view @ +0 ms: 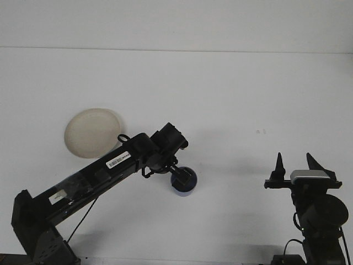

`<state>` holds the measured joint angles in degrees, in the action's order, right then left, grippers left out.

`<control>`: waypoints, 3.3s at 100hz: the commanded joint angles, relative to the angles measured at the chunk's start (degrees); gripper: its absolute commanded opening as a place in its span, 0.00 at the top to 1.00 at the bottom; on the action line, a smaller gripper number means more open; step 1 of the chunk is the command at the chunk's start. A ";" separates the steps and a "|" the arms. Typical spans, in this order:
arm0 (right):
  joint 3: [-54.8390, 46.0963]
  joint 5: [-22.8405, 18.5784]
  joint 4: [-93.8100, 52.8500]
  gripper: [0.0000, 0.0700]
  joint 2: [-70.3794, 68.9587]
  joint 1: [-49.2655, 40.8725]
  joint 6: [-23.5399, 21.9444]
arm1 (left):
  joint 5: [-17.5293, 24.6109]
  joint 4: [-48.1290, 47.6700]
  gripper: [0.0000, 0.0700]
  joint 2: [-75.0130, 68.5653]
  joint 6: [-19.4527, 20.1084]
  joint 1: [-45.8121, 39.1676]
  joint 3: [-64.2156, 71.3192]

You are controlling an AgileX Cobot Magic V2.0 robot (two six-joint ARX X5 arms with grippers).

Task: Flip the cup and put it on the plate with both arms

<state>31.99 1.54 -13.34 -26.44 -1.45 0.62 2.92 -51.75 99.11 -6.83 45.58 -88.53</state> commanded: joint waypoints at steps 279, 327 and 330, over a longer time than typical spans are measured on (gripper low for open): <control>0.59 0.02 0.74 0.26 -0.11 -0.09 -0.15 | -8.04 -6.08 0.98 8.00 5.55 -48.04 -7.78; 0.59 0.02 0.76 0.26 -0.13 -0.09 -0.15 | -7.52 -5.16 0.39 8.72 6.40 -48.26 -8.28; 0.59 0.02 0.76 0.26 -0.11 -0.09 -0.15 | -7.52 -5.14 0.39 8.72 6.40 -48.26 -8.57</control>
<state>31.99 1.54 -13.34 -26.44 -1.45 0.62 -4.62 -56.88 106.67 -0.97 -2.50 -95.39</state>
